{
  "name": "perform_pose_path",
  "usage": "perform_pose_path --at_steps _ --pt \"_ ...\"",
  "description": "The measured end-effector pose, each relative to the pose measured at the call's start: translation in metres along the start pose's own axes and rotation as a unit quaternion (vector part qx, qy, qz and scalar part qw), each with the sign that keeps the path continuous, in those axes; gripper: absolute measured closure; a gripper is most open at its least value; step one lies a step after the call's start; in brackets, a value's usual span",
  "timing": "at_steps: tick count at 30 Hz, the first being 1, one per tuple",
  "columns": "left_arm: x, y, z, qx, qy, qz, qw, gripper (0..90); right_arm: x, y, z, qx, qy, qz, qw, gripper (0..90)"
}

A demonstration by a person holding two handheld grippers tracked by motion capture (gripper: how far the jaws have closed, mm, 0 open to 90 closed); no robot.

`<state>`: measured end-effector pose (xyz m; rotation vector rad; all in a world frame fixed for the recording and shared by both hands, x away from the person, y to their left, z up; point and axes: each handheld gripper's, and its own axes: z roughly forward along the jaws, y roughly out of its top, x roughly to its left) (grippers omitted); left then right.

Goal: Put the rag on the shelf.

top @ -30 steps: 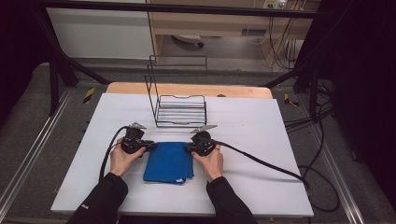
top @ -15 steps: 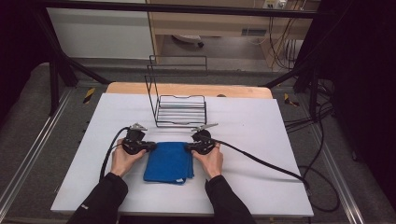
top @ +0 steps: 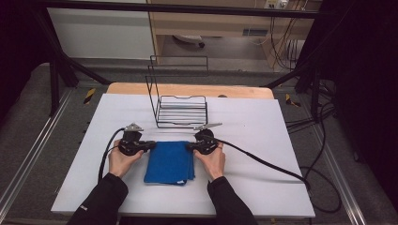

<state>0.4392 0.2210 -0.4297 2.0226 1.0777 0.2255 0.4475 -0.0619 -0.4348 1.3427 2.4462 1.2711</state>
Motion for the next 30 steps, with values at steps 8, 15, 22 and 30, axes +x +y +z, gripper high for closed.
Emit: perform_pose_path --at_steps 8,15,22,30 --pt "-0.006 0.005 -0.022 -0.036 -0.009 0.013 0.9992 85.9 0.007 0.003 -0.016 -0.029 0.012 -0.015 0.9994 83.3" --pt "-0.014 0.007 -0.039 -0.059 -0.015 0.025 0.9979 85.9 0.013 0.005 -0.028 -0.055 0.022 -0.032 0.9978 83.3" --pt "-0.022 0.012 -0.049 -0.076 -0.02 0.039 0.9961 85.9 0.016 0.009 -0.043 -0.077 0.023 -0.044 0.9958 83.3" --pt "-0.031 0.017 -0.058 -0.096 -0.018 0.051 0.9939 85.9 0.018 0.015 -0.058 -0.098 0.022 -0.055 0.9934 83.4"
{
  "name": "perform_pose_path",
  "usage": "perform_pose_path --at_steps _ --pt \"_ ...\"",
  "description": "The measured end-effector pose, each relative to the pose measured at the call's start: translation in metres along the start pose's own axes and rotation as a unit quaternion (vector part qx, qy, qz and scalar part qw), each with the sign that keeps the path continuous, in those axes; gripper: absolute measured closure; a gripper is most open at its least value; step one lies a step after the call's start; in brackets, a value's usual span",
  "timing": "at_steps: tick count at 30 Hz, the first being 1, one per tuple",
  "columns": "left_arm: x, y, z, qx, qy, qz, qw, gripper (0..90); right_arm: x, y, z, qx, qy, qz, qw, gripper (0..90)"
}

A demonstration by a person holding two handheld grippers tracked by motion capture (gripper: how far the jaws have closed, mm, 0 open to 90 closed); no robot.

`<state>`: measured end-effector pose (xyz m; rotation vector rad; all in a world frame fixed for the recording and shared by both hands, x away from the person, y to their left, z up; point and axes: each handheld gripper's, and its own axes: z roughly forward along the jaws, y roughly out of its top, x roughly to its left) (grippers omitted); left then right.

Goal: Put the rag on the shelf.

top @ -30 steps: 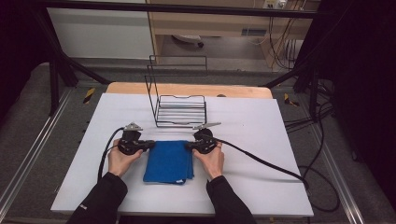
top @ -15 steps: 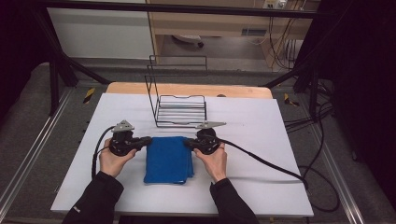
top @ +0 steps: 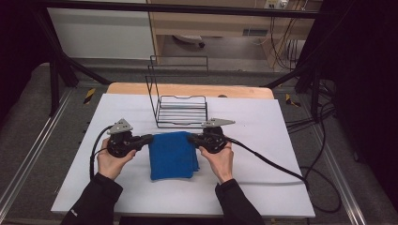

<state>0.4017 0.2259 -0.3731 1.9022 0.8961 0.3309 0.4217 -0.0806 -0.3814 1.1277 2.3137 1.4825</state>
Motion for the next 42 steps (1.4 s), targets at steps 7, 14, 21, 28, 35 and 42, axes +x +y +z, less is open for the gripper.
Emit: perform_pose_path --at_steps 7,14,21,28,35,42 --pt "-0.006 0.007 -0.007 -0.018 0.004 0.005 0.9998 86.0 0.005 0.008 -0.009 -0.015 -0.002 -0.009 0.9998 83.6" --pt "-0.01 0.014 -0.014 -0.038 0.003 0.008 0.9992 86.0 0.008 0.016 -0.022 -0.042 0.0 -0.017 0.999 83.6" --pt "-0.013 0.022 -0.017 -0.048 0.002 0.015 0.9987 86.0 0.009 0.023 -0.031 -0.056 -0.003 -0.028 0.998 83.6" --pt "-0.017 0.031 -0.02 -0.067 0.004 0.023 0.9975 86.0 0.012 0.028 -0.039 -0.07 -0.007 -0.034 0.997 83.6" --pt "-0.02 0.043 -0.024 -0.088 0.004 0.024 0.9958 85.9 0.015 0.039 -0.051 -0.096 -0.011 -0.042 0.9944 83.6" --pt "-0.021 0.054 -0.028 -0.115 0.005 0.026 0.993 86.0 0.018 0.049 -0.06 -0.118 -0.015 -0.048 0.9917 83.6"
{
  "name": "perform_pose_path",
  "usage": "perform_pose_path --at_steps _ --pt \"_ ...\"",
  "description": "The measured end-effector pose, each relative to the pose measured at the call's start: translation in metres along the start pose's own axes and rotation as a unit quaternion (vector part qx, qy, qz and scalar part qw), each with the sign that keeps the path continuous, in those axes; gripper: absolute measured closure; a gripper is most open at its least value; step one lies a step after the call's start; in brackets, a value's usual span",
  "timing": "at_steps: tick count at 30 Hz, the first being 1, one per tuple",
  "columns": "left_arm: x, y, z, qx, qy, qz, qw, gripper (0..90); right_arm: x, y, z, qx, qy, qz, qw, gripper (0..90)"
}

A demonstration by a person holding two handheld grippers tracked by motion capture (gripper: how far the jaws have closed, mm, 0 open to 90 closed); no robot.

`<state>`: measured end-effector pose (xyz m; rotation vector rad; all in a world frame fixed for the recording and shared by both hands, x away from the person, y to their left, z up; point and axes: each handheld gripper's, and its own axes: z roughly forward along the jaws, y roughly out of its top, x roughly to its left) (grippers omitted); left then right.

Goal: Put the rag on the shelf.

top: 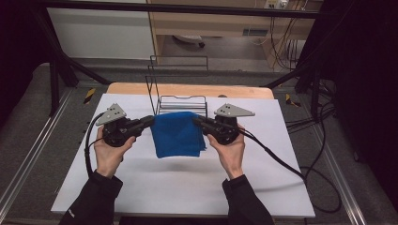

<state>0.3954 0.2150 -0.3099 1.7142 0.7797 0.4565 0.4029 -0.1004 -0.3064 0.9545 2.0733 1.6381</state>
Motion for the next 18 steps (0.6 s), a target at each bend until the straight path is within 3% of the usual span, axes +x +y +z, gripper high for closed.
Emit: perform_pose_path --at_steps 5,13,18 --pt "0.0 0.008 0.001 -0.021 0.001 0.005 0.9998 86.0 0.001 0.012 -0.005 -0.018 -0.007 -0.007 0.9998 83.7" --pt "0.002 0.016 0.004 -0.029 -0.005 0.013 0.9995 86.0 0.0 0.02 -0.009 -0.023 -0.01 -0.011 0.9996 83.7" --pt "0.001 0.024 0.005 -0.045 0.003 0.016 0.9989 86.0 0.0 0.027 -0.012 -0.033 -0.013 -0.019 0.9992 83.7"
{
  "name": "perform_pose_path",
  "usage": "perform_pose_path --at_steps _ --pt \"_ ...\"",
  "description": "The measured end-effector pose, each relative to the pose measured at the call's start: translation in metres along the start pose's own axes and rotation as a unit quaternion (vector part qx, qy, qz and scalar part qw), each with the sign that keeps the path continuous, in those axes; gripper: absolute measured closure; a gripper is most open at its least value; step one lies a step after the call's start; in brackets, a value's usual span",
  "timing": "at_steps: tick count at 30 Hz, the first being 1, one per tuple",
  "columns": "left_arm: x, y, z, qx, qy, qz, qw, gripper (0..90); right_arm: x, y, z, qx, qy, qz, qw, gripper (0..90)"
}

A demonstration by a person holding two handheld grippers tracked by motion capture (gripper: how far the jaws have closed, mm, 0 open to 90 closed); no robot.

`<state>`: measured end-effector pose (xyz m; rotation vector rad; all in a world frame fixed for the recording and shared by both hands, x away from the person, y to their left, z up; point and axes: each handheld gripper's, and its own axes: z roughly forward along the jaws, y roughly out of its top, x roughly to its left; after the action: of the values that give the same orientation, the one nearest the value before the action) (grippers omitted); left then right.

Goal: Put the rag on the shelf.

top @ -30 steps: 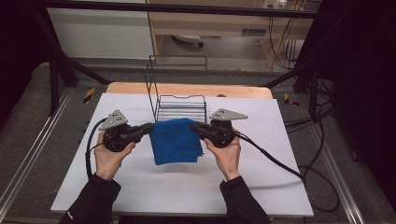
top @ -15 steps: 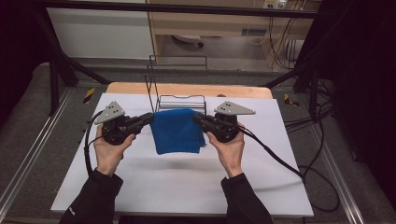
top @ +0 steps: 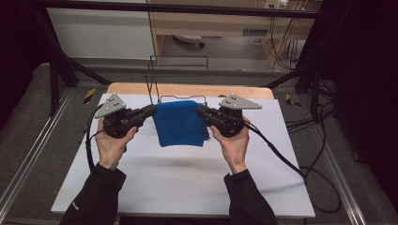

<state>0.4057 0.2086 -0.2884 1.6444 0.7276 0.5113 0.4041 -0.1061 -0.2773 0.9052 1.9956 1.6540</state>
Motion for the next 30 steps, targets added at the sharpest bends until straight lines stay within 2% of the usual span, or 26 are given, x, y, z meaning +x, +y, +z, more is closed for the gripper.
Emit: perform_pose_path --at_steps 7,9,18,30 --pt "-0.002 0.014 -0.001 -0.033 0.007 0.007 0.9994 86.0 0.001 0.014 -0.003 -0.026 -0.007 -0.012 0.9996 83.8" --pt "-0.001 0.019 -0.002 -0.04 0.008 0.009 0.9991 86.1 0.002 0.021 -0.004 -0.037 -0.012 -0.024 0.999 83.8" --pt "0.0 0.038 -0.004 -0.071 0.014 0.012 0.9973 86.1 0.003 0.04 -0.004 -0.064 -0.02 -0.037 0.9971 83.8" --pt "0.005 0.06 -0.002 -0.1 0.021 0.014 0.9947 86.1 0.001 0.059 -0.002 -0.08 -0.023 -0.047 0.9954 83.8"
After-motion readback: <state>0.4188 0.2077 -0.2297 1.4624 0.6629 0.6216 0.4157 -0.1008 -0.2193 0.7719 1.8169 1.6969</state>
